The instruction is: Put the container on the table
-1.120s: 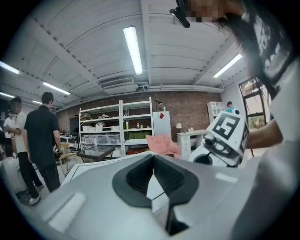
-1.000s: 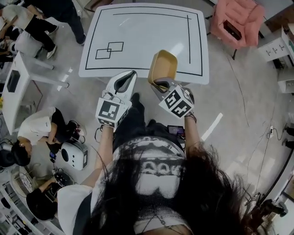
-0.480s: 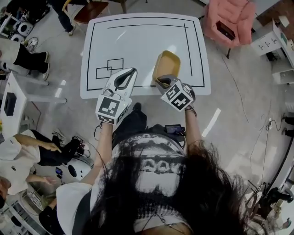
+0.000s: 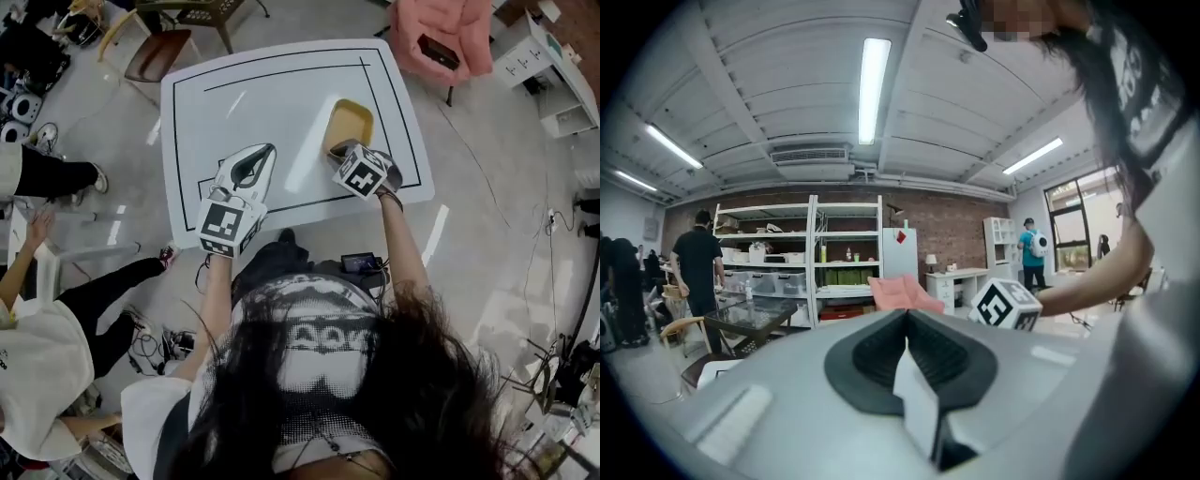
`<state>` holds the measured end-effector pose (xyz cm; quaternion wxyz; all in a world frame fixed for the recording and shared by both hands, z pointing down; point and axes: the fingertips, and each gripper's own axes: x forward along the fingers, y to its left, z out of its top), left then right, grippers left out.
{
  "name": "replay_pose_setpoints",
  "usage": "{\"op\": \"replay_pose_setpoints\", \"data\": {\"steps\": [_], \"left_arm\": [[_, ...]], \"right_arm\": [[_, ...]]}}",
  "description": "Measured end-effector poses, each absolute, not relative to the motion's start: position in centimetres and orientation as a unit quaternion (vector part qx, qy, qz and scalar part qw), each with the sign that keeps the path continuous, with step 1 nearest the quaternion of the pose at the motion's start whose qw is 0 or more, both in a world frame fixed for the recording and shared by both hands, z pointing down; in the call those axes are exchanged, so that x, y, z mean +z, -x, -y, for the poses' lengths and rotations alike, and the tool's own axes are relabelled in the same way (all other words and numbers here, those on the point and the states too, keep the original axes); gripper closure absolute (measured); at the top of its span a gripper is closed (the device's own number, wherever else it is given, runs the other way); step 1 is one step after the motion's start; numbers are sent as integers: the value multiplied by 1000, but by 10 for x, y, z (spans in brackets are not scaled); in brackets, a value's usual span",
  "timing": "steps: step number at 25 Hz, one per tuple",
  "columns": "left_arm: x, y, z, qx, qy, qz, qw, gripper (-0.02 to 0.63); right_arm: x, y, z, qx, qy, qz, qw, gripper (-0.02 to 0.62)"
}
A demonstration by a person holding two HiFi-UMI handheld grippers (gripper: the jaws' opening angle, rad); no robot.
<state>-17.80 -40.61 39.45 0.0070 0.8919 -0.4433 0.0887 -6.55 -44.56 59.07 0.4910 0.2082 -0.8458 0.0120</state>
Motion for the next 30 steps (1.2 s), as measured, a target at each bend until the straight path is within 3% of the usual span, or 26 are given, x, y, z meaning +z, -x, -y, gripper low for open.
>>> {"op": "replay_pose_setpoints", "data": {"steps": [13,16,20,30], "left_arm": [[420,177,431,90,-914,394,27,606],[425,179,431,92,-916,390,31,606],[428,181,431,95,-914,392,34,606],[425,164,421,90,-911,401,35,606]], "right_arm": [[651,42,489,7,-209,793,573,575],[653,42,493,7,-219,792,570,520],[642,41,494,15,-246,801,546,476],[565,52,461,49,-334,861,380,475]]}}
